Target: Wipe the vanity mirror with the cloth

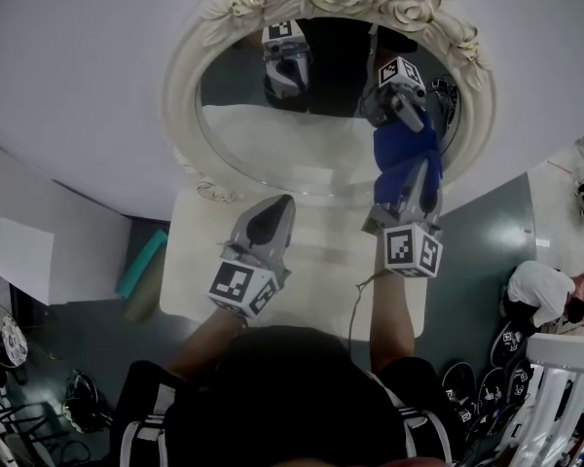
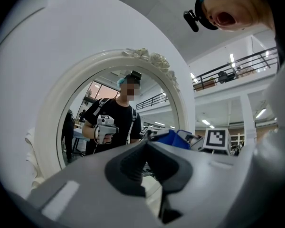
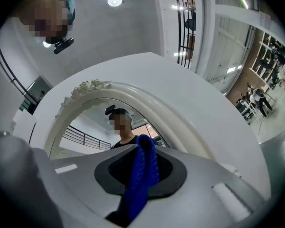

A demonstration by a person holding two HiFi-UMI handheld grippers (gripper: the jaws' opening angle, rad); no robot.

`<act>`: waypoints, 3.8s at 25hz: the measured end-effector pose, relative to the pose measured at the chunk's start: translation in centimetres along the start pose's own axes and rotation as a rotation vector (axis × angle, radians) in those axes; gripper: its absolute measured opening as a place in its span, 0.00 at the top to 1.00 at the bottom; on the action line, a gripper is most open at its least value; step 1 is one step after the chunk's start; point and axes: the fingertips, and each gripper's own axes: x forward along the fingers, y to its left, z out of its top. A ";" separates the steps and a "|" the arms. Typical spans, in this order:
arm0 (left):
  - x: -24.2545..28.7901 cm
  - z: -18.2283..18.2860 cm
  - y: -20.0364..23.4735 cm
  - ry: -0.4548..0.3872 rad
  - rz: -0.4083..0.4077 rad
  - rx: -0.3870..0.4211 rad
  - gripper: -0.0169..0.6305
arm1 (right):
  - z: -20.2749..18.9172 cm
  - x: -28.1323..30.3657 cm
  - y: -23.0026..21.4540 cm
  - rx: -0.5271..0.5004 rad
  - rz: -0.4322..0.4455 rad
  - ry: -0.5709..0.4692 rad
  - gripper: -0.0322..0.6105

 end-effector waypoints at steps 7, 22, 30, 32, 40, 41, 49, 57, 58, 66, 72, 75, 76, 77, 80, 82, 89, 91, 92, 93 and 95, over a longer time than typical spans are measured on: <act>0.9 -0.7 0.4 0.013 0.004 -0.009 0.96 | -0.5 1.2 -0.2 0.014 0.006 -0.039 0.89; 1.1 -0.8 1.0 0.003 -0.010 -0.028 0.96 | 4.5 3.3 1.9 -0.028 0.057 -0.146 0.89; -0.3 -0.1 1.5 -0.015 -0.001 -0.033 0.96 | 8.1 5.0 5.0 -0.076 0.092 -0.178 0.89; -0.6 -0.1 1.6 -0.013 0.002 -0.032 0.96 | 8.7 5.3 5.8 -0.087 0.098 -0.178 0.89; -2.2 0.2 2.4 -0.014 0.019 -0.039 0.96 | 10.6 6.7 9.1 -0.133 0.131 -0.174 0.89; -2.4 0.3 2.6 -0.016 0.022 -0.042 0.96 | 10.9 6.9 9.6 -0.140 0.137 -0.176 0.89; -3.8 0.4 3.1 -0.028 0.044 -0.047 0.96 | 12.1 7.7 12.1 -0.166 0.160 -0.184 0.89; -5.0 0.8 3.6 -0.046 0.063 -0.050 0.96 | 12.8 8.6 15.0 -0.218 0.192 -0.185 0.89; -5.1 0.9 3.6 -0.048 0.065 -0.051 0.96 | 12.9 8.6 15.3 -0.222 0.194 -0.186 0.89; -6.8 1.2 4.9 -0.061 0.096 -0.063 0.96 | 12.7 9.3 19.3 -0.262 0.232 -0.188 0.89; -7.2 0.9 5.5 -0.076 0.119 -0.073 0.96 | 11.1 9.9 23.3 -0.348 0.283 -0.177 0.89; -8.2 1.6 5.6 -0.086 0.130 -0.077 0.96 | 11.0 9.6 25.6 -0.365 0.305 -0.175 0.89; -8.5 1.8 5.7 -0.088 0.134 -0.079 0.96 | 11.0 9.5 26.4 -0.371 0.312 -0.174 0.89; -8.7 1.9 5.8 -0.090 0.137 -0.081 0.96 | 10.8 9.5 27.0 -0.376 0.319 -0.172 0.89; -9.1 2.0 6.2 -0.095 0.148 -0.085 0.96 | 10.1 9.5 28.3 -0.392 0.331 -0.169 0.89; -9.4 2.0 6.3 -0.096 0.153 -0.085 0.96 | 9.7 9.4 28.9 -0.395 0.340 -0.164 0.89; -10.2 2.1 6.9 -0.101 0.170 -0.088 0.96 | 7.7 9.0 31.5 -0.410 0.382 -0.141 0.89; -10.4 2.2 7.1 -0.102 0.175 -0.087 0.96 | 7.0 8.8 32.4 -0.414 0.393 -0.136 0.89; -10.5 2.2 7.2 -0.102 0.177 -0.087 0.96 | 6.6 8.7 32.7 -0.416 0.397 -0.135 0.89; -10.6 2.2 7.3 -0.101 0.179 -0.088 0.96 | 6.3 8.7 33.0 -0.417 0.400 -0.134 0.89; -10.8 2.1 7.5 -0.099 0.183 -0.091 0.96 | 5.5 8.4 33.6 -0.421 0.407 -0.132 0.89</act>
